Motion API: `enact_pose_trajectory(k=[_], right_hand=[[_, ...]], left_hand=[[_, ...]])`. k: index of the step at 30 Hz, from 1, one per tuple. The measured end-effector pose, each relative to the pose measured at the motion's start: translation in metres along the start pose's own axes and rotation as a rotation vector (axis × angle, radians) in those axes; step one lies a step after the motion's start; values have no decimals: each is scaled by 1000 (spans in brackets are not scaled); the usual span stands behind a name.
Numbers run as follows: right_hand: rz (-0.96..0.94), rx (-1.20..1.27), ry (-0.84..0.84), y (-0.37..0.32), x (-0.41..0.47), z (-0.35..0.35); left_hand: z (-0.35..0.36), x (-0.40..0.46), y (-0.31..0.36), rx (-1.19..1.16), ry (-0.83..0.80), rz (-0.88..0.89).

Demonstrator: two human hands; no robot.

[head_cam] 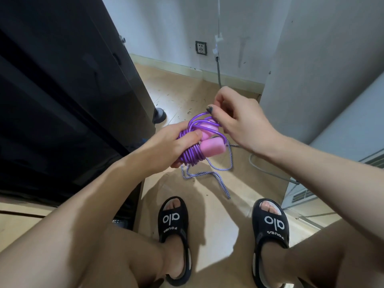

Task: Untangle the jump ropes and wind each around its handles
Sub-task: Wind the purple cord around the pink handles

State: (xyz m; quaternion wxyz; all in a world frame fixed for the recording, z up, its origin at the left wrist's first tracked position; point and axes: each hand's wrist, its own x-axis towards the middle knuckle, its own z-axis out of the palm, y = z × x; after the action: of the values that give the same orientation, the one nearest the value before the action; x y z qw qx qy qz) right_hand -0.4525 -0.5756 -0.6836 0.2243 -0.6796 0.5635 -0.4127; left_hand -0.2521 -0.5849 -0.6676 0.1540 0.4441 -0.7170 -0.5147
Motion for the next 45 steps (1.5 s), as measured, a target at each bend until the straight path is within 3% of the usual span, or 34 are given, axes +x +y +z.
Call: enact_pose_trajectory(k=[5, 16, 21, 29, 34, 37, 45], right_hand=[[-27, -34, 65, -3, -6, 6], [-8, -245, -100, -6, -11, 3], [120, -133, -94, -8, -10, -3], [157, 64, -83, -6, -3, -15], [-12, -106, 41, -7, 0, -17], [-61, -128, 69, -9, -6, -13], [61, -56, -15, -11, -13, -10]], left_hand=[[1, 1, 0, -82, 16, 6], [1, 3, 3, -14, 100, 19], [-1, 7, -4, 137, 123, 27], [-9, 8, -8, 224, 91, 54], [-1, 7, 0, 67, 16, 59], [-1, 8, 0, 7, 57, 27], [-2, 8, -1, 18, 127, -15]])
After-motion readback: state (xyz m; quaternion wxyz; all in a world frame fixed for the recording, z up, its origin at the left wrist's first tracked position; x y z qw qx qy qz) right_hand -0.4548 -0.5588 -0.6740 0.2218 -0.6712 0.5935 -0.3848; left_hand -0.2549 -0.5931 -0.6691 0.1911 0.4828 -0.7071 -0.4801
